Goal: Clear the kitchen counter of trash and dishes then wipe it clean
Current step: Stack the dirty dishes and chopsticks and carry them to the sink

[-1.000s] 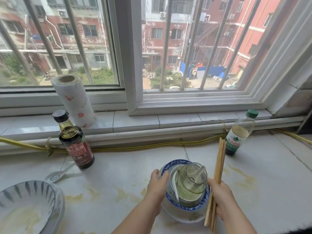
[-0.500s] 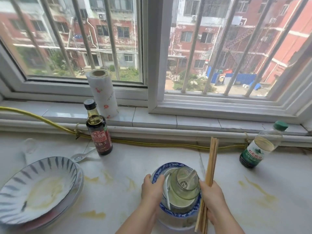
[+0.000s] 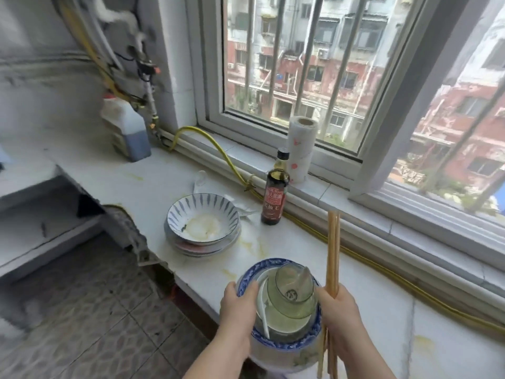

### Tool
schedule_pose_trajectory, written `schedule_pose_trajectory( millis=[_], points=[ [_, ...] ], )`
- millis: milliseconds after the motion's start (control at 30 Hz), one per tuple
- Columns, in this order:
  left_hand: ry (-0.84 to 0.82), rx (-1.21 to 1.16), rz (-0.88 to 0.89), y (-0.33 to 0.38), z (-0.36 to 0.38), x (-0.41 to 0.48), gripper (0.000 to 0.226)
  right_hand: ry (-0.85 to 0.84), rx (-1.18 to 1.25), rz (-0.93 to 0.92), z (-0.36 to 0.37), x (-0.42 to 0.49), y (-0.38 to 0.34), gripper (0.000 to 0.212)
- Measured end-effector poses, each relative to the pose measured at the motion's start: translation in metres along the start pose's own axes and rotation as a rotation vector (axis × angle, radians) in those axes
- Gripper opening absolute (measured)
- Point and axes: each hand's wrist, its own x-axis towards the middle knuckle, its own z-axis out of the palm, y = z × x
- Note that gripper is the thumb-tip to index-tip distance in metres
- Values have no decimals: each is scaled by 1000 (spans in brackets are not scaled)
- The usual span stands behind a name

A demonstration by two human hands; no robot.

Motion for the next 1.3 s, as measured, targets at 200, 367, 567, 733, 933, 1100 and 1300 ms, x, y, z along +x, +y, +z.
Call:
schedule_pose_trajectory(
  millis=[200, 367, 567, 733, 933, 1100, 1300],
  points=[
    [166, -184, 21, 6, -91, -19, 50, -229, -97, -76, 83, -34, -24, 18],
    [328, -308, -10, 2, -183, -31, 66, -389, -173, -153, 164, -83, -41, 20],
    [519, -360, 11, -3, -307, -46, 70, -566, -258, -155, 275, -150, -40, 24],
    [618, -408, -4, -14, -411, -52, 69, -615, -269, -227, 361, -216, -44, 11],
    [647, -486, -7, -30, -511, -60, 60, -731, -355, -279, 442, -274, -44, 10],
    [701, -561, -11, -32, -568, -67, 39, -824, -432, -312, 504, -306, -49, 13],
    [793, -565, -33, -27, -623, -61, 42, -909, -476, -309, 572, -323, -50, 13]
  ],
)
